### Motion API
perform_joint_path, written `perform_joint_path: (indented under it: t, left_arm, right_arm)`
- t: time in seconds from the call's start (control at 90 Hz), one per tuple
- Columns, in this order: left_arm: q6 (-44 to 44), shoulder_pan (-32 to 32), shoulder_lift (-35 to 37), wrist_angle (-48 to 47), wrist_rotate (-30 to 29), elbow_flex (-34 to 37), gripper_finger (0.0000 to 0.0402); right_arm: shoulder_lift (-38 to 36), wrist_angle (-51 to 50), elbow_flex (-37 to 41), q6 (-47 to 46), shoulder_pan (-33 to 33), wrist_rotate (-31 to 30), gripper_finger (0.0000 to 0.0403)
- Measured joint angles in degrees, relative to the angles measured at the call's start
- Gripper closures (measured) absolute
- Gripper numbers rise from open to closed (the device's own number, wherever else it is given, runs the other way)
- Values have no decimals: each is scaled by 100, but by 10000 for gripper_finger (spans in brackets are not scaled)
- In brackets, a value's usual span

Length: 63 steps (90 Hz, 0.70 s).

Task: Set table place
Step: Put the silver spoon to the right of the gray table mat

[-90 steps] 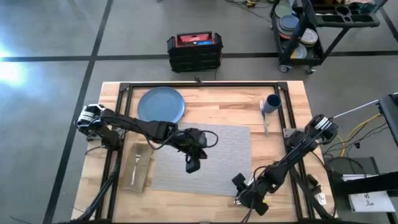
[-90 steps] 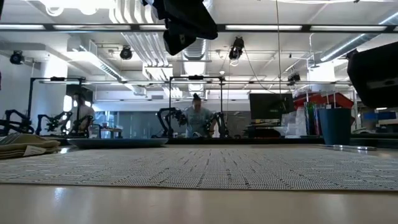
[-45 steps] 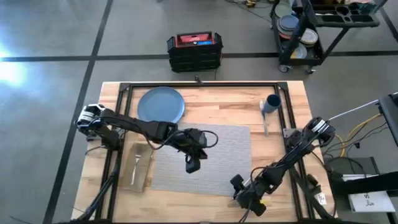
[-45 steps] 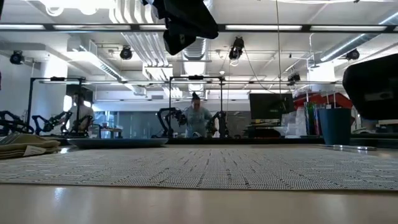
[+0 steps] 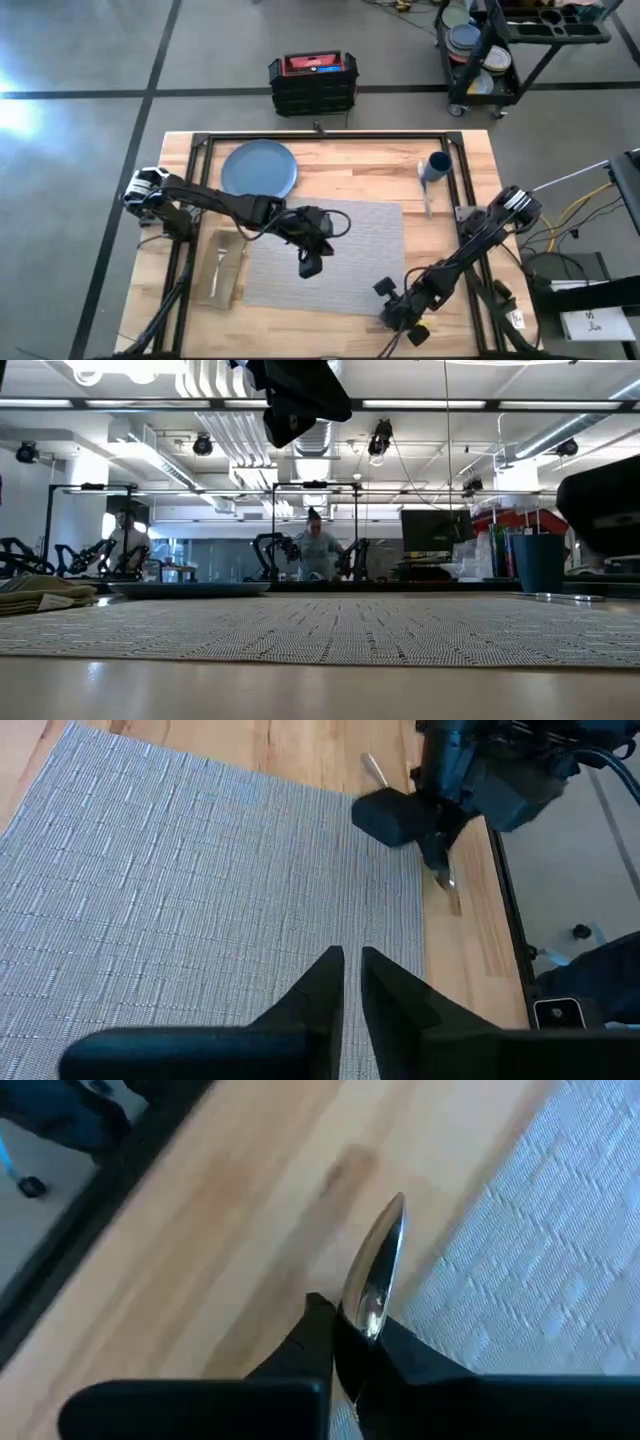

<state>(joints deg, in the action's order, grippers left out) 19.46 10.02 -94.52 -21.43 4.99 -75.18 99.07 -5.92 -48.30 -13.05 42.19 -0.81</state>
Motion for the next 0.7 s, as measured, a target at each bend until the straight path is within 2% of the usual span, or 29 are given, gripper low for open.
perform_joint_path:
  t: [0.133, 0.222, 0.322, 0.422, 0.5, 0.567, 0.622, 0.7]
  left_arm:
    - [-290, -10, 41, -15, 0, 0, 379]
    - [-676, -49, 105, -173, 0, -1, 379]
    - [-1238, -156, 196, -720, -159, -7, 380]
    - [-1833, -306, 251, -1430, -1053, -7, 380]
    - [-2277, -468, 254, -1923, -2014, -5, 380]
    - [-2561, -632, 258, -2129, -2618, 52, 380]
    - [-2771, -806, 258, -2240, -2846, 125, 380]
    - [-2956, -1056, 258, -2328, -2847, 251, 380]
  right_arm:
    - [-600, -246, -6, -451, -61, -717, 400]
    - [-1016, -649, -15, -1102, -163, -1345, 400]
    - [-1404, -1297, -133, -2601, -449, -2310, 401]
    - [-1580, -2283, -363, -4597, -966, -2940, 401]
    - [-1502, -2929, -582, -5702, -1483, -3050, 402]
    - [-1292, -3330, -872, -6217, -1963, -3017, 402]
    - [-1017, -3694, -1156, -6543, -2372, -2765, 402]
    - [-433, -4276, -1612, -6677, -2885, -2250, 402]
